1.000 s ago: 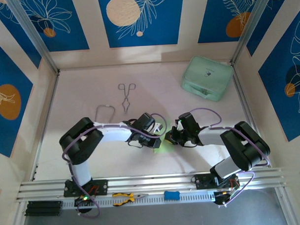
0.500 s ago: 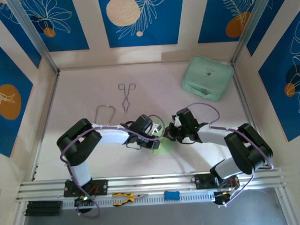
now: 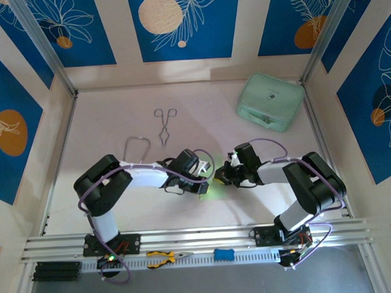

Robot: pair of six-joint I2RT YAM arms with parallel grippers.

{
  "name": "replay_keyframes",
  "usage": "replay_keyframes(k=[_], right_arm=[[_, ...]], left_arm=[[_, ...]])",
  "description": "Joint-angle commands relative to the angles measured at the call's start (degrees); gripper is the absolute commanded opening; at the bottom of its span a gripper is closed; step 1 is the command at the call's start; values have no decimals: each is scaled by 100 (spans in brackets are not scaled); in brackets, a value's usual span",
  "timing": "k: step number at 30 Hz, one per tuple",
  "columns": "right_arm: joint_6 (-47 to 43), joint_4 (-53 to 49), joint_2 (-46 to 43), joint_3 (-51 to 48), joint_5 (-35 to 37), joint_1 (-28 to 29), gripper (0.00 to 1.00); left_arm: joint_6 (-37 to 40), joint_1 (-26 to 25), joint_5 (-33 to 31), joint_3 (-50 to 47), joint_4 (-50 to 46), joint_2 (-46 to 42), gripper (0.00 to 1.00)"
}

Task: Fold a paper plane with a square sheet of paper (pick it up from the middle)
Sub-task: Fold the triangle a second time at the center of the table.

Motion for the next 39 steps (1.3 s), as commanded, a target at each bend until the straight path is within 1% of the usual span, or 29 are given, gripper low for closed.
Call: replay_keyframes(k=[1,3,5,10,12,15,17,19,22,27,32,39], right_arm=[[-307,-287,-12,-172,300,-508,2],[-364,-177,-138,-199,58,-721,2],[-366,-270,-451,-179,8,-738,5],[-454,-843,-1323,-107,72,-536,10],[-429,-839,-1389,-127,-9,-390,10],[-314,-744,-1216,-122,-17,-149,9],[-210,-467,-1012,-152,-27,1,8],[-145,-222,-758,-98,-143,110,6],[-141,-113,-468,44,-167,237,6],[-198,-413,-141,73,3,194,5],[-236,-419,192,-123,105,103,0],[-248,-462,185,-189,159,120,0]], left_arm=[[62,6,-291,-259,-794,82,0],[64,7,-293,-267,-800,54,0],[63,8,-287,-263,-807,36,0],[33,13,-298,-241,-839,-21,0],[26,7,-281,-233,-824,-43,0],[15,7,-263,-193,-814,-35,0],[9,12,-237,-162,-810,-17,0],[11,11,-223,-138,-824,-17,0],[21,9,-223,-137,-823,-24,0],[-8,6,-219,-147,-798,-48,0],[-83,7,-102,-12,-771,-218,2],[-174,7,53,364,-716,-337,5]])
